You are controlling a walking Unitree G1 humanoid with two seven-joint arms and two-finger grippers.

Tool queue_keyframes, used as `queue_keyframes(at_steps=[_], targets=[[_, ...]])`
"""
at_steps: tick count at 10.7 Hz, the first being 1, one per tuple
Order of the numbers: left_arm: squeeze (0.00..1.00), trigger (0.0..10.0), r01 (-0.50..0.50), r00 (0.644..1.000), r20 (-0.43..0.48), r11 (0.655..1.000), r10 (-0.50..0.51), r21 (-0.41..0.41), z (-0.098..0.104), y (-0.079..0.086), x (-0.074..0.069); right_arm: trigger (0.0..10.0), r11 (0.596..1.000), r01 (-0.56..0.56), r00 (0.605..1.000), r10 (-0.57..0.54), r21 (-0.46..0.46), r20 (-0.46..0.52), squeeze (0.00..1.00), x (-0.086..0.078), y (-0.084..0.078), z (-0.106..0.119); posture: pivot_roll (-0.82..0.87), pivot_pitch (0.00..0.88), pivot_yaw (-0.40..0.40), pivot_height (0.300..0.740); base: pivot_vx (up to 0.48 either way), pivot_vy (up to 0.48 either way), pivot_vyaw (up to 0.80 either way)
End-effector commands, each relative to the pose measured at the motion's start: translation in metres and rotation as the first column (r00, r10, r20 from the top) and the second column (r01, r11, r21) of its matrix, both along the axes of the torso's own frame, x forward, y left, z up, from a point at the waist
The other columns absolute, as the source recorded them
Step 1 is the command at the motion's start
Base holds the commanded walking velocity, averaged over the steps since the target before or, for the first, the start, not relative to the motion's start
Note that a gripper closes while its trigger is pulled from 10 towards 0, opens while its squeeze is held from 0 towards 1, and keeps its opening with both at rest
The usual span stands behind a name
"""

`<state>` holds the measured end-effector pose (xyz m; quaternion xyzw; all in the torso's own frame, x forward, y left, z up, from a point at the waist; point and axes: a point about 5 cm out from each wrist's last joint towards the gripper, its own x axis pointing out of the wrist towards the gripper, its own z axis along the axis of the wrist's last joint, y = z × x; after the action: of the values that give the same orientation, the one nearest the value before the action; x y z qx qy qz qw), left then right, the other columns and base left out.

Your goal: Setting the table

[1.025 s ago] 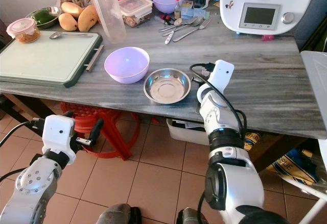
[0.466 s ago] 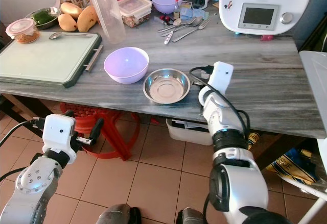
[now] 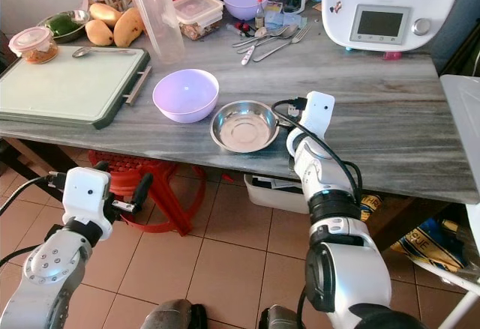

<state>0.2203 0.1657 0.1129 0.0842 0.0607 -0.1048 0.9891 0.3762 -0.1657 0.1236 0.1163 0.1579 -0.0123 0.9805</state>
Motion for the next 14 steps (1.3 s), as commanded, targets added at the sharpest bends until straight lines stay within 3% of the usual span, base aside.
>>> queue_keyframes(at_steps=[1, 3, 4, 8, 14], targets=[[0.0, 10.0, 0.0, 1.0, -0.002, 1.0, 0.0, 0.008, 0.0015, -0.0002, 0.0, 10.0, 1.0, -0.009, 0.996, 0.007, -0.024, -0.093, 0.0, -0.0082, 0.0003, -0.0212, 0.14, 0.091, 0.091, 0.74, 0.0, 0.0, 0.0], [0.0, 10.0, -0.003, 1.0, -0.001, 1.0, 0.003, 0.007, 0.0013, 0.0001, 0.0002, 10.0, 0.999, -0.004, 0.996, 0.0, -0.041, -0.092, 0.0, -0.0081, -0.0009, -0.0212, 0.14, 0.089, 0.09, 0.74, 0.0, 0.0, 0.0], [0.0, 10.0, -0.002, 1.0, -0.001, 1.0, 0.002, 0.007, 0.0013, 0.0, 0.0006, 10.0, 0.999, -0.007, 0.996, 0.003, -0.043, -0.09, 0.95, -0.0078, -0.0006, -0.0209, 0.14, 0.088, 0.09, 0.74, 0.0, 0.0, 0.0], [0.0, 10.0, 0.001, 1.0, 0.001, 1.0, -0.001, 0.004, 0.0008, -0.001, 0.002, 10.0, 0.999, 0.005, 0.996, -0.008, -0.041, -0.085, 1.0, -0.0076, -0.0031, -0.0205, 0.13, 0.083, 0.089, 0.74, 0.0, 0.0, 0.0], [0.0, 10.0, 0.003, 1.0, 0.007, 1.0, -0.003, -0.006, 0.001, -0.0036, 0.004, 10.0, 0.998, 0.024, 0.999, -0.026, -0.057, -0.043, 1.0, -0.006, -0.008, -0.0127, 0.13, 0.07, 0.087, 0.74, 0.0, 0.0, 0.0]])
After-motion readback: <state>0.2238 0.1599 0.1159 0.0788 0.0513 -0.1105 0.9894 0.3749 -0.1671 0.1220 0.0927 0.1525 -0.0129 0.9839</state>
